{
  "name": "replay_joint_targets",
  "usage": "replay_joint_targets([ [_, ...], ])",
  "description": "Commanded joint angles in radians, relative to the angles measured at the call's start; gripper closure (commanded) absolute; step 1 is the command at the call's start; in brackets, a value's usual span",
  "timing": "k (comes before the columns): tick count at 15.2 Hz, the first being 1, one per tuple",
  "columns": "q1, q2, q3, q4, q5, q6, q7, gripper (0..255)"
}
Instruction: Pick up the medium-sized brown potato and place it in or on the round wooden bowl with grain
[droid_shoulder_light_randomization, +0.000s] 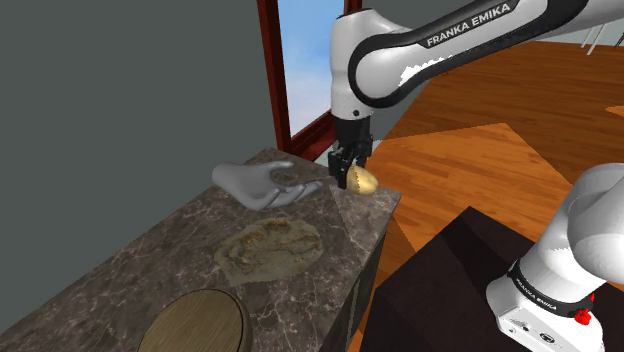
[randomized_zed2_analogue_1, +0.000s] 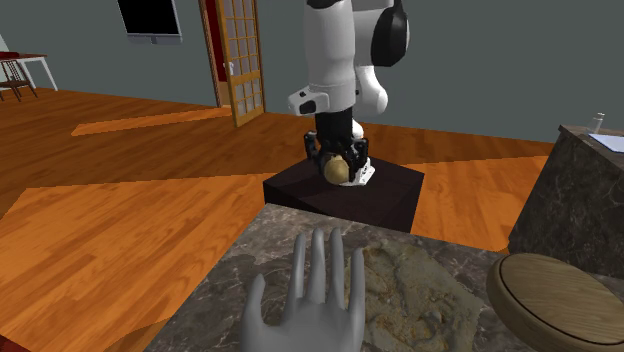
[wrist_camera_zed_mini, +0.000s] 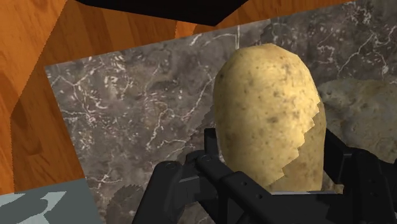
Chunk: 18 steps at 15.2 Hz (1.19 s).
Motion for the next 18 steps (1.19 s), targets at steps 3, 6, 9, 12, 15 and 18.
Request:
replay_joint_targets([
  [3, 0.038, 0.058, 0.058, 0.063, 0.004, 0.003, 0.096, 255],
  [6, 0.067, 0.113, 0.101, 0.121, -0.002, 0.006, 0.174, 255],
  [9, 0.097, 0.176, 0.14, 0.19, -0.018, 0.005, 0.253, 255],
  [12, 0.13, 0.247, 0.175, 0.268, -0.043, 0.001, 0.333, 255],
  [15, 0.168, 0.326, 0.204, 0.358, -0.077, -0.01, 0.414, 255],
  [18, 0.213, 0.413, 0.225, 0.46, -0.117, -0.028, 0.493, 255],
])
